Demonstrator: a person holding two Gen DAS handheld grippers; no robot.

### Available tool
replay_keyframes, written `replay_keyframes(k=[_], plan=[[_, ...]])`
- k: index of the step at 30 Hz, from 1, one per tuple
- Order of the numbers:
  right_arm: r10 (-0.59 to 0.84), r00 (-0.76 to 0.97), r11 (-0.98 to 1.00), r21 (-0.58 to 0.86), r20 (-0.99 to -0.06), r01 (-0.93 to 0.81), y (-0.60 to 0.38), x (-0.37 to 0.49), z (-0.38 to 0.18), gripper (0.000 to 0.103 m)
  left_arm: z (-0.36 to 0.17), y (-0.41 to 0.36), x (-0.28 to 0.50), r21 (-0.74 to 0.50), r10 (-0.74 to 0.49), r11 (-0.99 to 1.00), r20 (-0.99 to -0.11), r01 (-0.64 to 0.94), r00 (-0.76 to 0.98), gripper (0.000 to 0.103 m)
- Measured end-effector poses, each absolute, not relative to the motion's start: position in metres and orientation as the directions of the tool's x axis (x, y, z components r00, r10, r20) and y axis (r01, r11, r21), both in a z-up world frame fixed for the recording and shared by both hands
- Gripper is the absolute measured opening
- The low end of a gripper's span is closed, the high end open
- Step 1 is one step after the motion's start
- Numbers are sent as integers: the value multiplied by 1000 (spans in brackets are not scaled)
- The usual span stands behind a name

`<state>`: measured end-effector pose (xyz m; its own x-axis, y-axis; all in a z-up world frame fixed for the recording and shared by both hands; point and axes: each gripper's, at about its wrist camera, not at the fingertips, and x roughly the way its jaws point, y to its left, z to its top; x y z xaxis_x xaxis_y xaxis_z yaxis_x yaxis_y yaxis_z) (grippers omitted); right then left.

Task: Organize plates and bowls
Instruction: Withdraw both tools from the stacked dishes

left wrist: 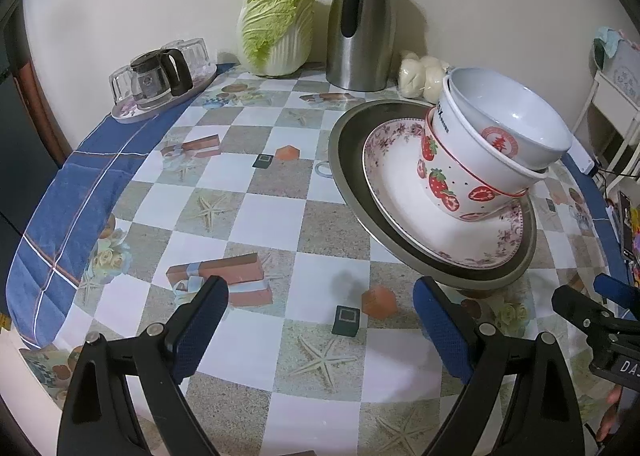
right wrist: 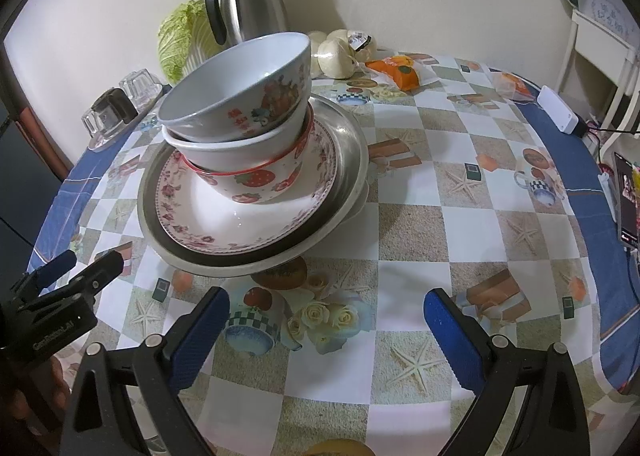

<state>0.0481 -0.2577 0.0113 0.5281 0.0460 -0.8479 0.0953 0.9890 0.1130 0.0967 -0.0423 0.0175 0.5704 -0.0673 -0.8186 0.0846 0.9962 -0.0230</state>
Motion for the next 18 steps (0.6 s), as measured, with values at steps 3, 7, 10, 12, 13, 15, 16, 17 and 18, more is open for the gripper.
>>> replay_keyframes(k=[3,7,10,12,13,15,16,17,18], plan=[[43,527,989,110,-849,96,-257,48,12,100,19,-43,96,-19,-66,996,-816,87,574,94],[44,532,990,108,-846,90,-255,46,15,100,21,-44,95,-18,-66,996,-813,89,579,94],[45,536,990,108,-843,87,-254,45,16,100,22,-45,94,-15,-65,996,-811,91,581,94],[46,536,990,108,-843,85,-253,45,17,100,23,-45,93,-14,-65,996,-809,91,584,94],[47,537,991,108,-842,84,-253,45,17,100,23,-45,93,-15,-65,996,-809,91,584,94],[47,538,991,108,-841,82,-252,45,18,100,23,-45,93,-18,-68,996,-809,92,584,94],[47,538,991,108,-842,82,-252,44,18,100,24,-45,93,-21,-72,995,-808,93,585,94],[48,539,991,109,-841,82,-252,44,18,100,24,-45,92,-21,-72,995,-807,94,586,94],[48,540,991,110,-840,83,-253,44,18,100,24,-46,92,-18,-70,995,-807,94,587,94]])
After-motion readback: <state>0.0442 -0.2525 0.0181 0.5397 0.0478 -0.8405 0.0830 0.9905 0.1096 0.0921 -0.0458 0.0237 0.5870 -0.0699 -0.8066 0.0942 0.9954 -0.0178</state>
